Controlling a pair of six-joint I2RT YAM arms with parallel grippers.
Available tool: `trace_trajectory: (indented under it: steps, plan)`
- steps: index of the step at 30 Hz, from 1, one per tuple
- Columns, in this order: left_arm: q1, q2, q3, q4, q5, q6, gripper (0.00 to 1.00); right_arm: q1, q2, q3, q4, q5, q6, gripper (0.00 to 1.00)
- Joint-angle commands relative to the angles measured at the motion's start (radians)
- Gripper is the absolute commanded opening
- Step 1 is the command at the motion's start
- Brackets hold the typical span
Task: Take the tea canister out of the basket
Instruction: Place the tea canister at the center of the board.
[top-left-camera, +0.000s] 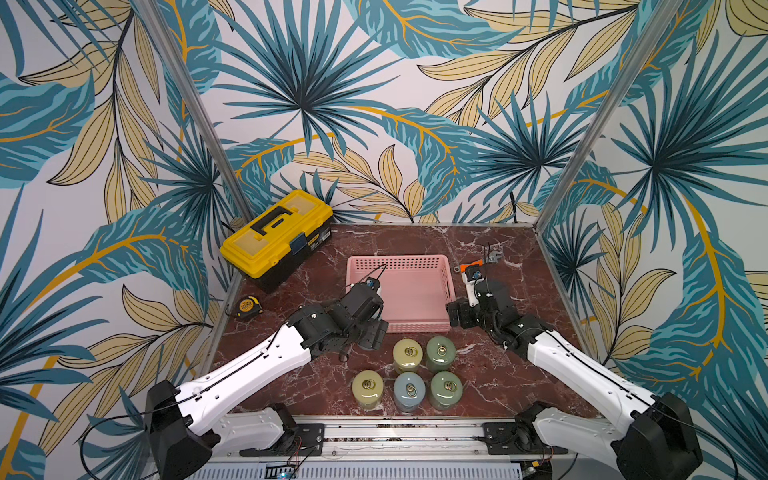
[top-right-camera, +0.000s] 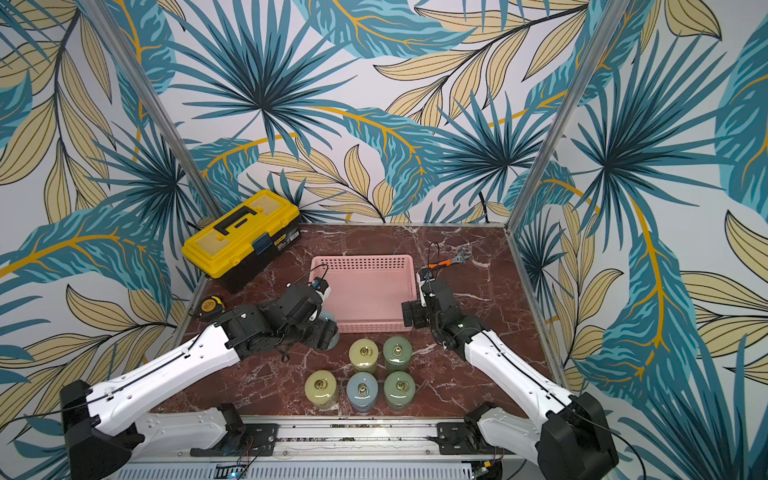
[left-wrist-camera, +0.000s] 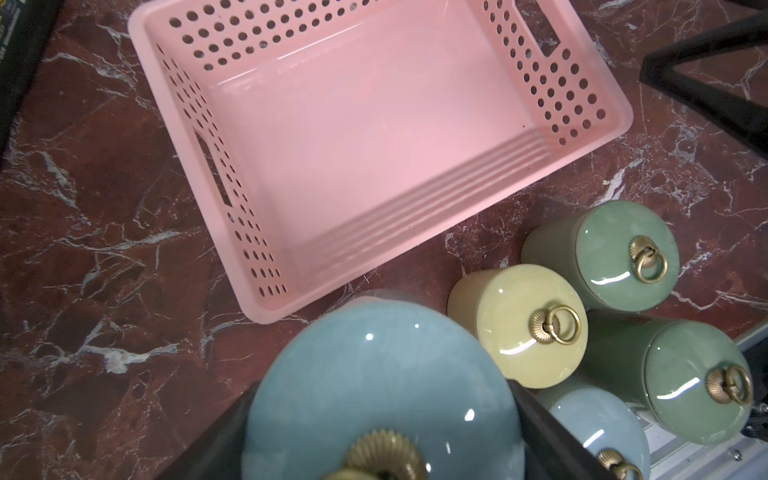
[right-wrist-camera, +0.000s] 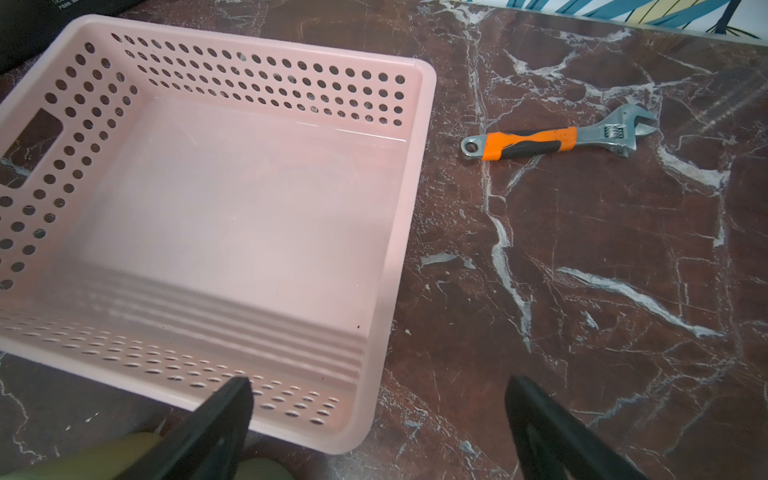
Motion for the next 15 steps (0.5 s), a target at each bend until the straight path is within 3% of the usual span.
trace_trajectory:
  steps: [1, 15]
  plan:
    - [-0.021, -0.047, -0.040, 0.094, -0.040, -0.035, 0.43, -0.002, -0.015, -0.021, 0.014, 0.012, 0.007, 0.99]
    - [-0.066, -0.022, -0.142, 0.204, -0.061, -0.087, 0.43, -0.002, -0.014, -0.020, 0.014, 0.011, 0.008, 0.99]
